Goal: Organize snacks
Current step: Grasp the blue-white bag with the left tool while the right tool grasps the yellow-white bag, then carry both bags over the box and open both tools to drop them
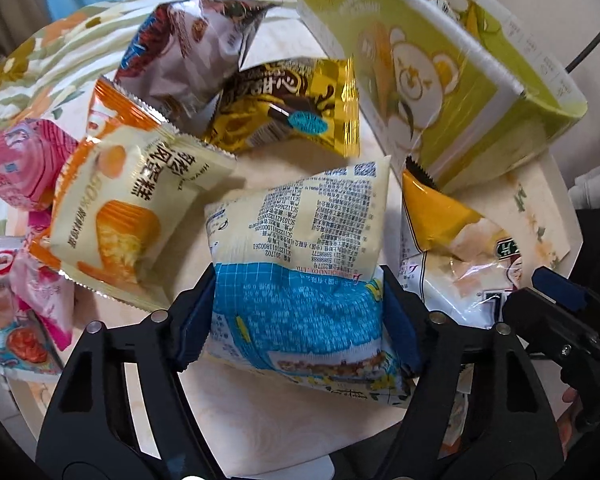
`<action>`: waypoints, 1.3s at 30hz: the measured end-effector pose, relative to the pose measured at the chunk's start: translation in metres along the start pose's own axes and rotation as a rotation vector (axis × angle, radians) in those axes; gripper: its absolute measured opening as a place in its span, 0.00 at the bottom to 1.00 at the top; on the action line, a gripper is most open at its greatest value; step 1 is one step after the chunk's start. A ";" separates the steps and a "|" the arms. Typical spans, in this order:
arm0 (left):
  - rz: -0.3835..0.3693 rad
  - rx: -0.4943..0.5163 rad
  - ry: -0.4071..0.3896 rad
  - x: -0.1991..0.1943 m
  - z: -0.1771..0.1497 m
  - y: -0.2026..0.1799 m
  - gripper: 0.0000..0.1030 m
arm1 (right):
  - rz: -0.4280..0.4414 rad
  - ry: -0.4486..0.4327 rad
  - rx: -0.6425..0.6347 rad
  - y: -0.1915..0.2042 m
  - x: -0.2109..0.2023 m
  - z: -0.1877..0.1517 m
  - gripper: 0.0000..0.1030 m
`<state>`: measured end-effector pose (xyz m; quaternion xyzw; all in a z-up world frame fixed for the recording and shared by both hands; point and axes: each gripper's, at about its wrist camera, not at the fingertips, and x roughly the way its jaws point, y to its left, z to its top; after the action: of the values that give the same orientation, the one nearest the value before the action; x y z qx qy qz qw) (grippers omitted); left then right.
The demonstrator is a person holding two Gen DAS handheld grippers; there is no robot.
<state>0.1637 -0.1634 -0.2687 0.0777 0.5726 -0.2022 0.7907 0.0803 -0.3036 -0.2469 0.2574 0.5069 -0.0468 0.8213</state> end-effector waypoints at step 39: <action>-0.033 -0.060 -0.025 -0.041 -0.040 0.019 0.60 | 0.080 0.079 -0.062 0.020 0.027 -0.003 0.62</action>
<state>0.1260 -0.1226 -0.2451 0.0421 0.5697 -0.1989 0.7963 0.0979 -0.2804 -0.2637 0.2535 0.5296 0.0122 0.8094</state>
